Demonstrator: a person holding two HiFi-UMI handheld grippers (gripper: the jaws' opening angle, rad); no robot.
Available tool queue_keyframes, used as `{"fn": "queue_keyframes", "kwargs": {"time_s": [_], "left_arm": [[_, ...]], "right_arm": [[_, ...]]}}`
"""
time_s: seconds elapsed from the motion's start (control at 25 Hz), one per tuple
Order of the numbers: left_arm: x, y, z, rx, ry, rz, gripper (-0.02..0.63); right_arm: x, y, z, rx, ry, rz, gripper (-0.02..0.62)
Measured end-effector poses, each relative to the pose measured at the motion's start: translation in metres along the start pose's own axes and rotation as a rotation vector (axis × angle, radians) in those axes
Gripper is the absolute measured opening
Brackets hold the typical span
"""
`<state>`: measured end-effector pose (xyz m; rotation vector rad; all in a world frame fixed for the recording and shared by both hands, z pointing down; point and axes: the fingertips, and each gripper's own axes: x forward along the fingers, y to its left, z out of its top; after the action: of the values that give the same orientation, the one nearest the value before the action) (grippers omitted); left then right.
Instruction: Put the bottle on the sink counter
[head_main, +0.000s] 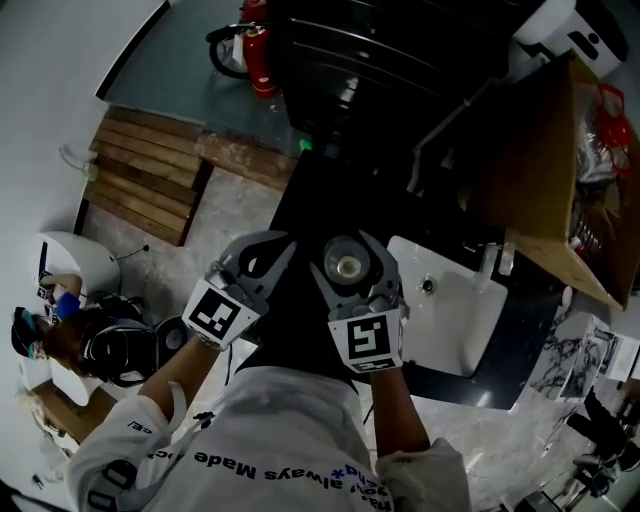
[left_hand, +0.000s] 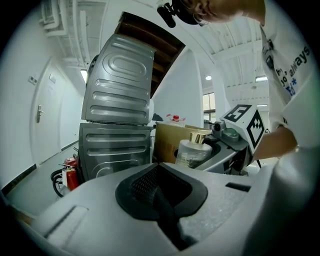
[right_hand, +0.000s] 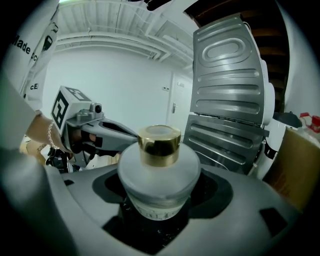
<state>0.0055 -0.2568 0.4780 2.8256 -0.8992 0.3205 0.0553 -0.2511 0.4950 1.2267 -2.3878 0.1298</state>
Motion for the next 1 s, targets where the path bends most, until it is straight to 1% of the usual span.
{"fn": "queue_keyframes", "kwargs": {"time_s": [0.32,0.44,0.6,0.68,0.76,0.84,1.0], "left_arm": [[0.044,0.031,-0.047,0.000,0.050,0.013,0.003],[0.059,0.039,-0.061,0.005,0.064,0.001,0.003],[0.078,0.046,-0.079,0.034,0.077,-0.023,0.003],[0.087,0.049,-0.086,0.023,0.094,-0.031,0.003],[0.096,0.051,-0.094,0.026,0.106,-0.037,0.003],[0.104,0.054,-0.103,0.045,0.115,-0.042,0.003],[0.111,0.059,-0.116,0.058,0.137,-0.042,0.003]], "right_arm": [[0.056,-0.020,-0.046,0.025,0.031,0.002,0.336],[0.074,-0.025,-0.060,0.039,0.042,0.003,0.336],[0.096,-0.031,-0.079,0.059,0.054,0.007,0.336],[0.106,-0.037,-0.085,0.058,0.062,0.004,0.336],[0.115,-0.044,-0.094,0.055,0.072,-0.006,0.336],[0.124,-0.051,-0.103,0.057,0.078,-0.012,0.335],[0.135,-0.056,-0.115,0.078,0.087,-0.007,0.335]]}}
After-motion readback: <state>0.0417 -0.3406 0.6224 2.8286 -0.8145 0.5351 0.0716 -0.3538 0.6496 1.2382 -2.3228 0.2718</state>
